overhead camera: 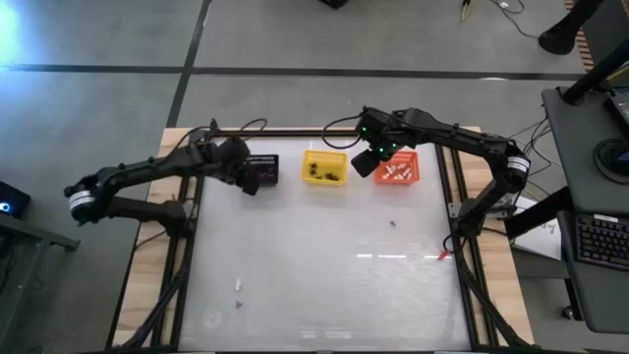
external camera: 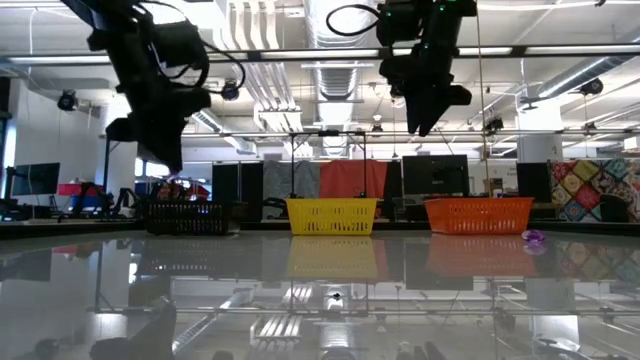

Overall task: Sort Halloween decoration
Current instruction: Put the violet hat toy into the black bin, then put the white skeleton toy into the orange bin

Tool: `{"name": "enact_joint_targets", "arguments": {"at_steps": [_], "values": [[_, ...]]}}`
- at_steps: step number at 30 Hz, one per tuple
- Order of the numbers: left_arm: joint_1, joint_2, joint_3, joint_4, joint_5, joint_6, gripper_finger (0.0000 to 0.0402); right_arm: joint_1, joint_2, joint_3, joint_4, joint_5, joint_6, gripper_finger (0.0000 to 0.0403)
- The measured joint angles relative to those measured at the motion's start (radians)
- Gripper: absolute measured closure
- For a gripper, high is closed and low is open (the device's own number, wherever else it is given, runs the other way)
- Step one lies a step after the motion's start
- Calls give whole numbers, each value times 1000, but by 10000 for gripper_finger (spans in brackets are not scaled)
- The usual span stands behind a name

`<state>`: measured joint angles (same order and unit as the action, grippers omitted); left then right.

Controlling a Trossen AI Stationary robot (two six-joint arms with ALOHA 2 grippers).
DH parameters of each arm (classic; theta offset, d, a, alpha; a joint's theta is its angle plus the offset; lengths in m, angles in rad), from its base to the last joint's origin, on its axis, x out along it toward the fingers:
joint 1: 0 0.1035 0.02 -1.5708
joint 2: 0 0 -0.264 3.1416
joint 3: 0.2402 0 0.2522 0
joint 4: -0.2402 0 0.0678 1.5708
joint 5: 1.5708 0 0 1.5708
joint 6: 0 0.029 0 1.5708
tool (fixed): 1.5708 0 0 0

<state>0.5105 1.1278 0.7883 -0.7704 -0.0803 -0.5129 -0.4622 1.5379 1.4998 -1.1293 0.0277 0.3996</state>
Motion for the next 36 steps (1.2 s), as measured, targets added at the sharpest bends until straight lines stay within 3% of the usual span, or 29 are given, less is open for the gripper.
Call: {"name": "enact_joint_targets", "arguments": {"at_steps": [8,17,25,29,34,36], "values": [[116,133,2,28,7,153,401,0,0,0,17,0,-60,279],[134,221,73,92,20,232,391,0,0,0,17,0,-69,278],[134,238,117,66,20,283,328,0,0,0,17,0,-79,274],[127,230,140,-31,21,287,306,0,0,0,21,0,-135,278],[83,177,156,-136,22,277,298,0,0,-6,71,-12,-323,285],[54,140,151,-153,22,254,298,0,0,-20,121,-62,-370,288]]}}
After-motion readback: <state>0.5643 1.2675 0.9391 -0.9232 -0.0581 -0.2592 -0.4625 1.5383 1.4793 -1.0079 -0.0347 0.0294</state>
